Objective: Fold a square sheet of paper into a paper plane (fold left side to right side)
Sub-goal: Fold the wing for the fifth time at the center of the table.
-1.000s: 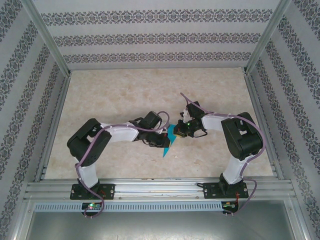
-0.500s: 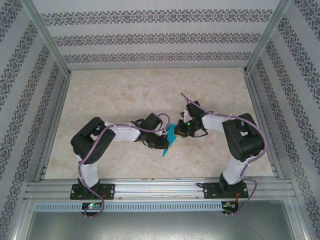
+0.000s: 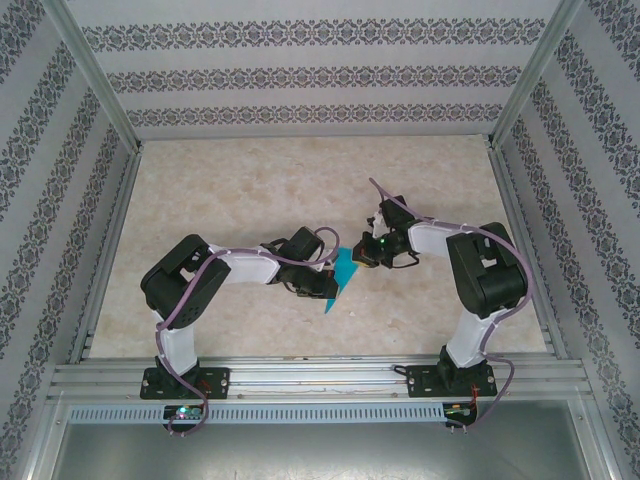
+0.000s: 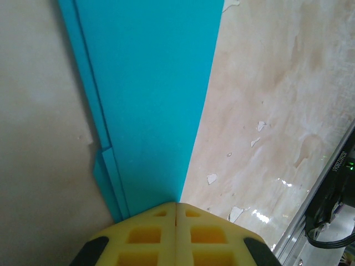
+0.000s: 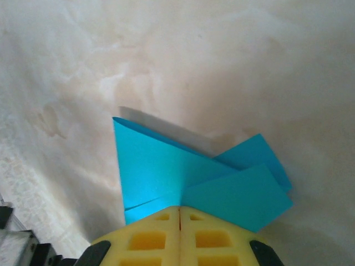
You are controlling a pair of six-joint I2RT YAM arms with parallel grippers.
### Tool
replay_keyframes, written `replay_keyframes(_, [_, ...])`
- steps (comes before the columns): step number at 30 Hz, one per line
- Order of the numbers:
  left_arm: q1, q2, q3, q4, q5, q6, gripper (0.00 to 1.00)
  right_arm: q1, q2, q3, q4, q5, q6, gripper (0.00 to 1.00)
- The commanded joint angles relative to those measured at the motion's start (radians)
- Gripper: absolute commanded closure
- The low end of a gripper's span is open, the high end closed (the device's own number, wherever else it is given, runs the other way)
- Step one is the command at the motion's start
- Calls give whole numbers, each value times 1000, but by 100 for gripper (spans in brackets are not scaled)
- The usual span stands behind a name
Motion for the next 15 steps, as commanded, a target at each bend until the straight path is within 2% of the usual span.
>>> replay_keyframes(1, [-6, -9, -33, -51, -40, 13, 100, -8, 34, 13, -23, 18, -16, 100])
replay_keyframes(9, [-6, -55, 53, -48, 13, 0, 100, -6, 30, -45, -29, 38, -13, 100])
replay_keyframes(15, [-4, 19, 143, -62, 31, 22, 100, 1, 24, -73, -12, 37, -7, 100])
